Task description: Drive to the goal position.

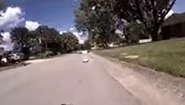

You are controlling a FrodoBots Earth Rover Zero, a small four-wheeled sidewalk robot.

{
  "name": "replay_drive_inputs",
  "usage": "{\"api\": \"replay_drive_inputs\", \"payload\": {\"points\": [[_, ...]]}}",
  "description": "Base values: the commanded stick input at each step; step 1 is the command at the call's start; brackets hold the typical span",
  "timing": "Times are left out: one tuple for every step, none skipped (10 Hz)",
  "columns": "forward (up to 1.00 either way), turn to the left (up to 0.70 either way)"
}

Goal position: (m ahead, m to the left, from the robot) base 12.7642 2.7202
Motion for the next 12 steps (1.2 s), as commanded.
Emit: {"api": "replay_drive_inputs", "payload": {"points": [[0.85,0.00],[0.85,0.00],[0.85,0.00],[0.85,0.00],[0.85,0.00],[0.85,0.00],[0.85,0.00],[0.85,0.00],[0.85,0.00],[0.85,0.00],[0.85,0.00],[0.85,0.00]]}}
